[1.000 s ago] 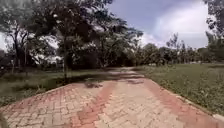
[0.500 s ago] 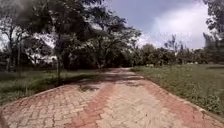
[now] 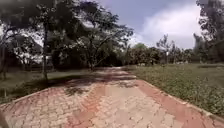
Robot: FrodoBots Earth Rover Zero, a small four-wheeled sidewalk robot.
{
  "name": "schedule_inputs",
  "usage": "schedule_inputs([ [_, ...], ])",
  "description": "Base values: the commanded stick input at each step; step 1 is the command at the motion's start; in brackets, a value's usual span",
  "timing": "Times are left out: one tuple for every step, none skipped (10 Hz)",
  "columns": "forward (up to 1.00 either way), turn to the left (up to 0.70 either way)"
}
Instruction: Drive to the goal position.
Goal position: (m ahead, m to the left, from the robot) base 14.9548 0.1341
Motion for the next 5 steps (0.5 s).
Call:
schedule_inputs([
  [0.7, 0.0],
  [0.7, 0.0],
  [0.7, 0.0],
  [0.7, 0.0],
  [0.7, 0.0],
])
